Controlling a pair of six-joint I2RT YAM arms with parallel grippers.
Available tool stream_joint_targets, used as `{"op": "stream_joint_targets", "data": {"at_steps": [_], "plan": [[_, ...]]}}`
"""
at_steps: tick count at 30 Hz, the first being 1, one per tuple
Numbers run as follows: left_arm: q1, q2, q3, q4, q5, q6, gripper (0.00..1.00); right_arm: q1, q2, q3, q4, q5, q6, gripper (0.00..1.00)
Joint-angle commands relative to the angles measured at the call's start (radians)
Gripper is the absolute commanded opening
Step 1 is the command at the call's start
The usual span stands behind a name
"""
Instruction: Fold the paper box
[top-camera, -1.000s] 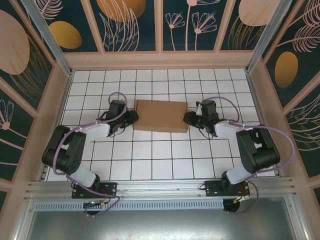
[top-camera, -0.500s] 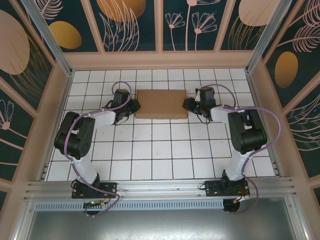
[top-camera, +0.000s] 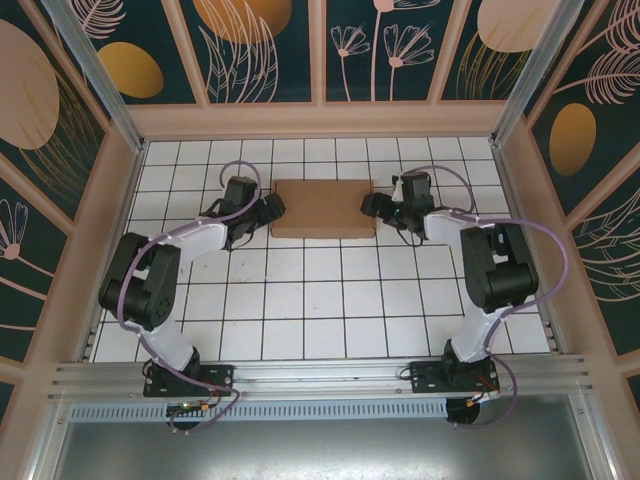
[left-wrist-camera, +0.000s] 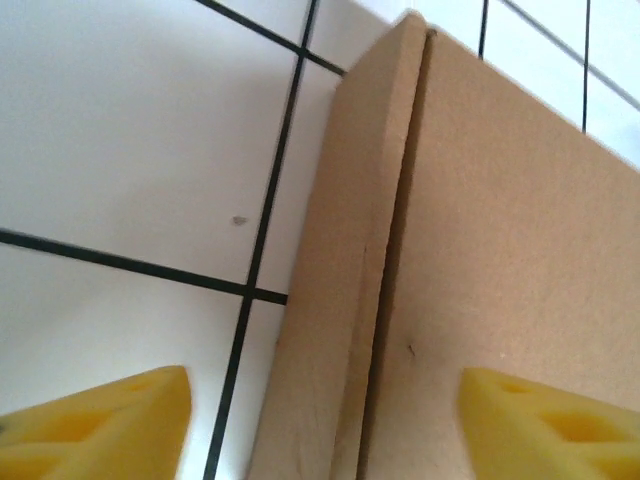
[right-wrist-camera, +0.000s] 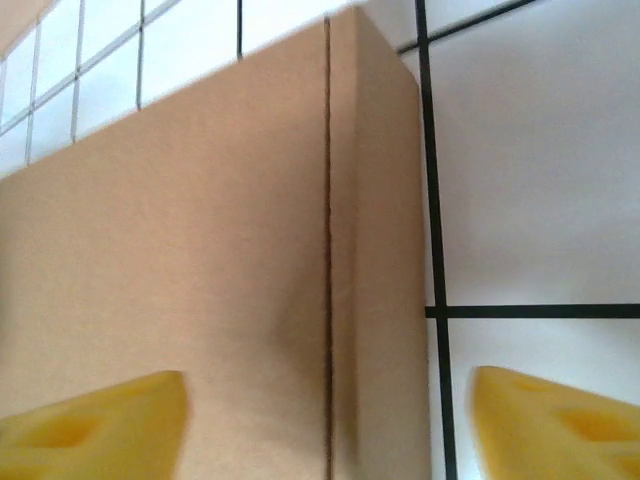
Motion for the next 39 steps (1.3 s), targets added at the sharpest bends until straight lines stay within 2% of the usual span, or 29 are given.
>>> {"op": "stream_joint_targets", "data": {"at_steps": [1,3,7,11,14,15,16,19,21,23,24,26,27,28,30,31,32,33,34,36,37,39], "plan": [[0.011,-0.110,0.107,-0.069,-0.082,0.096,0.99,-0.024,-0.147,0.047,-0.026,0.051,-0.034,0.99],[0.010,-0.182,0.109,-0.062,-0.091,0.169,0.99,-0.028,-0.212,0.070,-0.070,0.100,-0.068,0.99],[0.014,-0.414,-0.020,0.098,-0.046,0.349,0.99,-0.025,-0.410,0.017,-0.070,0.247,-0.098,0.99],[0.014,-0.656,-0.252,0.301,-0.365,0.409,0.99,-0.028,-0.605,-0.165,0.113,0.314,-0.133,0.99],[0.017,-0.705,-0.488,0.620,-0.638,0.605,0.99,-0.026,-0.694,-0.341,0.333,0.397,-0.236,0.99],[0.023,-0.695,-0.542,0.689,-0.654,0.668,0.99,-0.028,-0.703,-0.385,0.388,0.422,-0.272,0.99],[0.049,-0.679,-0.582,0.733,-0.637,0.712,0.99,-0.028,-0.704,-0.433,0.450,0.452,-0.315,0.99],[0.115,-0.607,-0.664,0.794,-0.438,0.799,0.99,-0.033,-0.678,-0.577,0.682,0.507,-0.420,0.99],[0.141,-0.540,-0.726,0.905,-0.455,0.739,0.99,-0.044,-0.628,-0.659,0.858,0.529,-0.450,0.99],[0.174,-0.466,-0.770,1.015,-0.389,0.707,0.99,-0.062,-0.548,-0.699,0.972,0.530,-0.485,0.99],[0.182,-0.425,-0.768,1.033,-0.373,0.726,0.99,-0.071,-0.510,-0.704,0.992,0.527,-0.504,0.99],[0.189,-0.337,-0.742,1.064,-0.430,0.716,0.99,-0.091,-0.433,-0.707,1.036,0.553,-0.529,0.99],[0.193,-0.327,-0.725,1.048,-0.409,0.722,0.99,-0.099,-0.432,-0.684,0.970,0.586,-0.506,0.99],[0.208,-0.303,-0.726,1.095,-0.374,0.728,0.99,-0.124,-0.426,-0.665,0.942,0.537,-0.499,0.99],[0.227,-0.238,-0.724,1.154,-0.426,0.703,0.99,-0.165,-0.408,-0.646,0.938,0.459,-0.480,0.99],[0.256,-0.206,-0.734,1.219,-0.417,0.670,0.99,-0.175,-0.399,-0.641,0.950,0.462,-0.476,0.99],[0.302,-0.215,-0.748,1.202,-0.335,0.631,0.99,-0.184,-0.389,-0.646,0.970,0.476,-0.497,0.99],[0.322,-0.194,-0.776,1.253,-0.318,0.613,0.99,-0.185,-0.385,-0.653,0.980,0.492,-0.530,0.99],[0.327,-0.157,-0.807,1.386,-0.320,0.610,0.99,-0.188,-0.389,-0.652,0.961,0.529,-0.532,0.99],[0.329,-0.192,-0.776,1.265,-0.273,0.620,0.99,-0.222,-0.401,-0.652,0.939,0.511,-0.476,0.99],[0.329,-0.172,-0.762,1.272,-0.237,0.638,0.99,-0.242,-0.405,-0.658,0.948,0.457,-0.465,0.99],[0.329,-0.177,-0.753,1.242,-0.206,0.650,0.99,-0.256,-0.409,-0.662,0.950,0.461,-0.444,0.99]]}}
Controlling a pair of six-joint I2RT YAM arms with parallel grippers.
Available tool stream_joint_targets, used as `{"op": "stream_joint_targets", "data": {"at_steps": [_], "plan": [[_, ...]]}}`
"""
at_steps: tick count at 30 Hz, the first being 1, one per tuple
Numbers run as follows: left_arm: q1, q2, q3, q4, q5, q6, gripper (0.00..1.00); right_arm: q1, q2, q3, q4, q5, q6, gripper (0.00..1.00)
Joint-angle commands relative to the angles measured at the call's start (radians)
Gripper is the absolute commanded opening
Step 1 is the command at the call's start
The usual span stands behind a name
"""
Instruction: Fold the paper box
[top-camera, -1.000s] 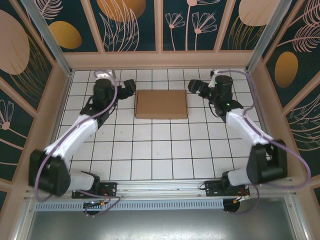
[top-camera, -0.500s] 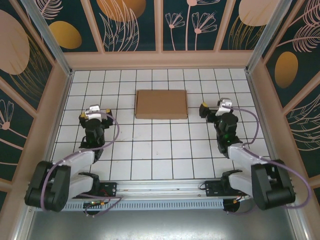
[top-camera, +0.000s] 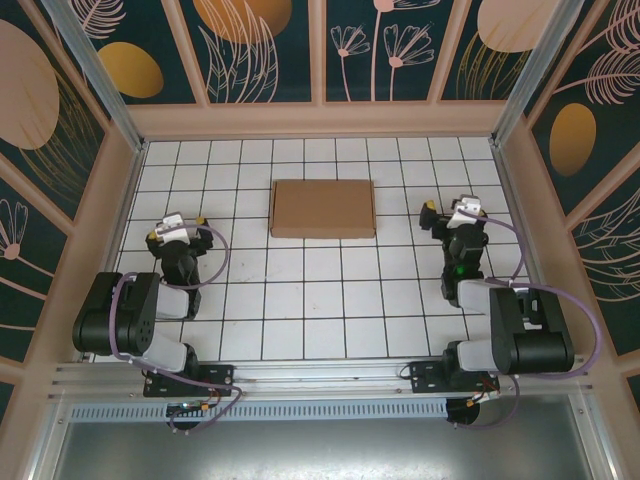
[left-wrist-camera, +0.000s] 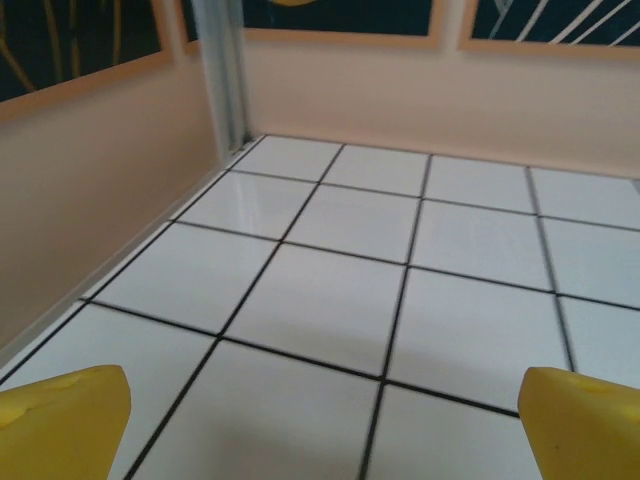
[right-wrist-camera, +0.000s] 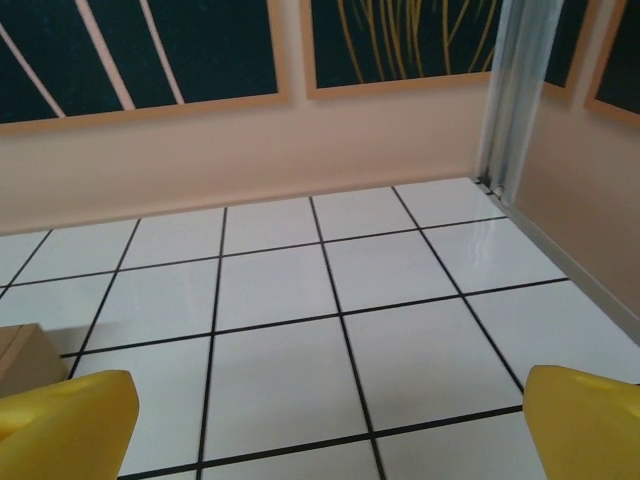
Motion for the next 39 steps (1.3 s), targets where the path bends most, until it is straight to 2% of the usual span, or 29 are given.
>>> {"op": "stream_joint_targets", "data": {"at_steps": [1,4,6,9,10,11,13,14,18,31,39], "plan": [[0.001,0.008,0.020,0.064,0.089,-0.002,0.99,-0.023,-0.018,-0.001,0.051,0.017,0.045,0.99],[0.001,0.004,0.022,0.053,0.091,-0.001,0.99,-0.049,-0.035,-0.026,0.033,0.026,0.093,0.99],[0.003,0.006,0.021,0.055,0.092,0.000,0.99,-0.060,-0.007,-0.073,0.100,0.006,0.095,0.99],[0.001,0.007,0.028,0.046,0.117,0.010,0.99,-0.067,0.122,-0.222,0.474,-0.084,0.072,0.99],[0.002,0.007,0.026,0.048,0.116,0.011,0.99,-0.071,0.228,-0.269,0.670,-0.116,0.062,0.99],[0.001,0.007,0.027,0.046,0.117,0.010,0.99,-0.070,0.242,-0.272,0.709,-0.115,0.057,0.99],[0.002,0.009,0.029,0.045,0.117,0.010,0.99,-0.070,0.183,-0.219,0.516,-0.201,0.032,0.99],[0.002,0.009,0.030,0.044,0.117,0.009,0.99,-0.067,0.208,-0.200,0.525,-0.221,0.022,0.99],[0.003,0.009,0.031,0.040,0.119,0.009,0.99,-0.070,0.203,-0.078,0.280,-0.192,0.031,0.99],[0.004,0.004,0.024,0.049,0.121,0.009,0.99,-0.065,0.208,-0.088,0.309,-0.174,0.030,0.99],[0.008,0.008,0.033,0.036,0.179,0.021,0.99,-0.071,0.207,-0.079,0.293,-0.183,0.032,0.99]]}}
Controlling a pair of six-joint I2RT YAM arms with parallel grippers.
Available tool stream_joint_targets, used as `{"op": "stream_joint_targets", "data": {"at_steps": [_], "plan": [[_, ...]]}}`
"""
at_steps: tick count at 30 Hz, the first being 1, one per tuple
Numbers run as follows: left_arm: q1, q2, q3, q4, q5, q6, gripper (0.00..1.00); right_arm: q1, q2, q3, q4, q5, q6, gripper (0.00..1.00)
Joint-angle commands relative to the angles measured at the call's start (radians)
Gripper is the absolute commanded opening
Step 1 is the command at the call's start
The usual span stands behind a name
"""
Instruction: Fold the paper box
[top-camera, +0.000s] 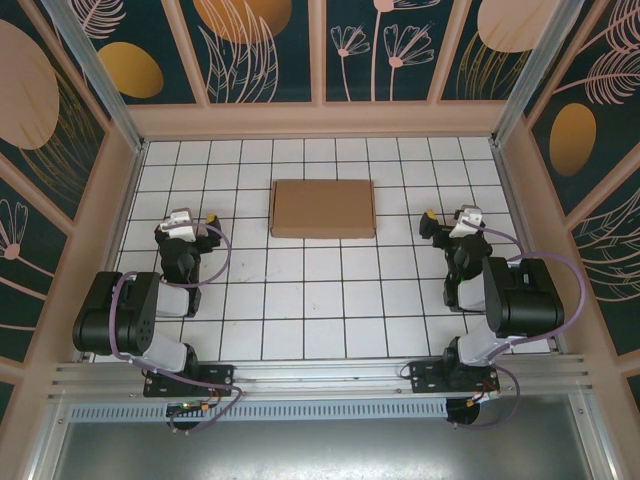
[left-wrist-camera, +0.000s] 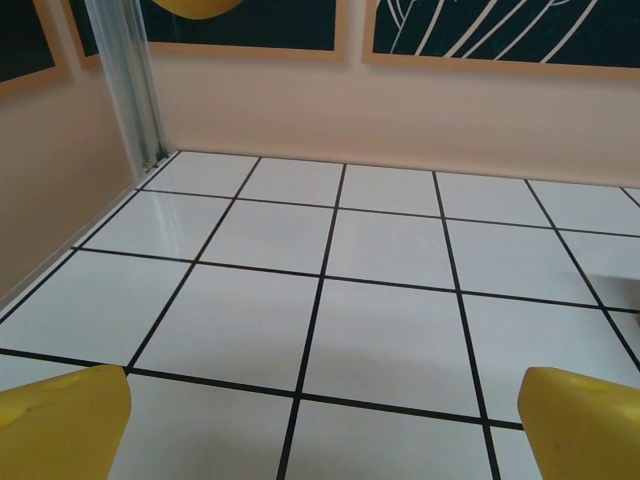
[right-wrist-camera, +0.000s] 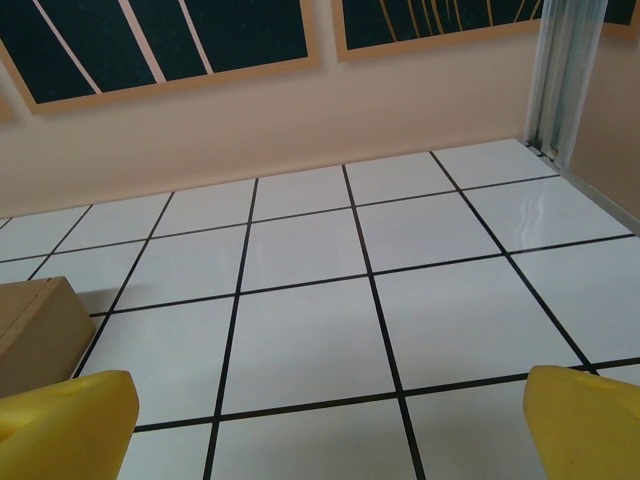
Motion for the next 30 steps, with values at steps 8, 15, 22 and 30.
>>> {"op": "stream_joint_targets", "data": {"at_steps": [8,15,22,30], "plan": [[0.009,0.002,0.011,0.040,-0.001,0.005,0.99,-0.018,-0.007,0.004,-0.007,-0.049,-0.012,0.99],[0.009,0.001,0.011,0.041,-0.001,0.006,0.99,-0.011,-0.007,0.002,-0.005,-0.036,-0.018,0.99],[0.009,0.003,0.012,0.039,-0.001,0.005,0.99,-0.010,-0.008,0.001,-0.005,-0.034,-0.019,0.99],[0.009,0.003,0.011,0.038,-0.001,0.006,0.99,-0.010,-0.007,0.001,-0.003,-0.035,-0.018,0.99]]}}
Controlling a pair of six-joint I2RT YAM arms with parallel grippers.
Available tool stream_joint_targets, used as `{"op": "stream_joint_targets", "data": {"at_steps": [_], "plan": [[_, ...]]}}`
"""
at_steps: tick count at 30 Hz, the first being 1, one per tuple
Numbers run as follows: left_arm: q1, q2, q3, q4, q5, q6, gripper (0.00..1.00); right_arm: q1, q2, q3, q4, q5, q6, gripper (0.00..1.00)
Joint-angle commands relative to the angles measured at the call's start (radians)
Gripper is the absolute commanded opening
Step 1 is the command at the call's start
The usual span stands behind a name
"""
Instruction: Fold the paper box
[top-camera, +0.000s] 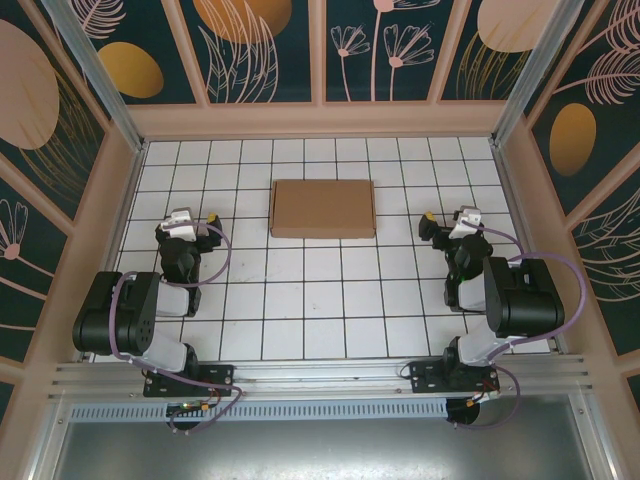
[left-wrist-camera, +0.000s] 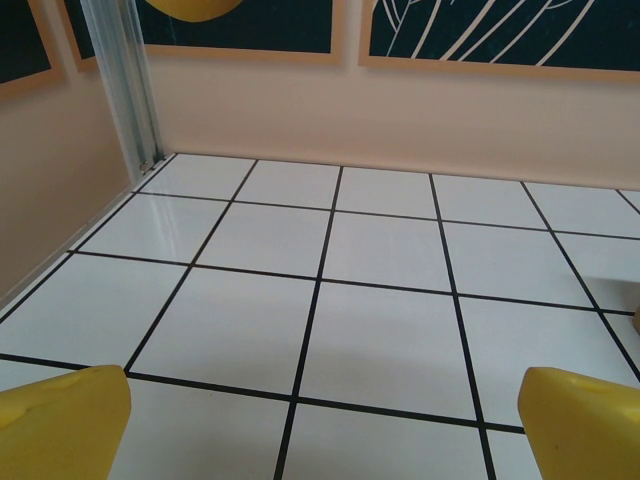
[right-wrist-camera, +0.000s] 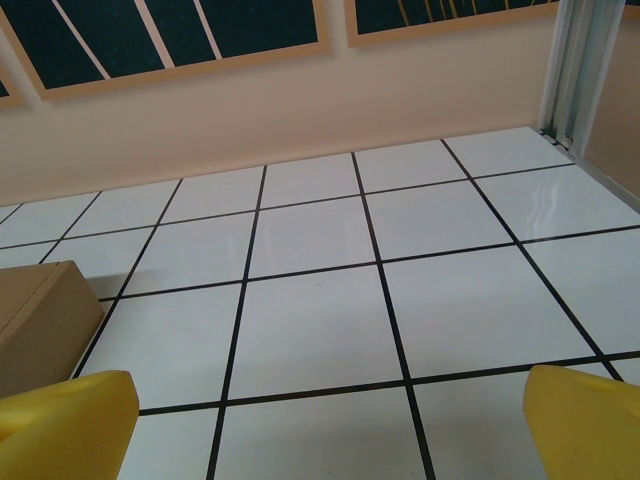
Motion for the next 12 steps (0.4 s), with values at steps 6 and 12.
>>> {"op": "stream_joint_targets", "data": {"at_steps": [6,12], "plan": [[0.009,0.003,0.008,0.039,-0.001,0.007,0.99,0.001,-0.007,0.002,0.011,0.001,-0.015,0.99],[0.010,0.001,0.006,0.043,-0.002,0.008,0.99,0.001,-0.008,0.002,0.011,0.000,-0.014,0.99]]}}
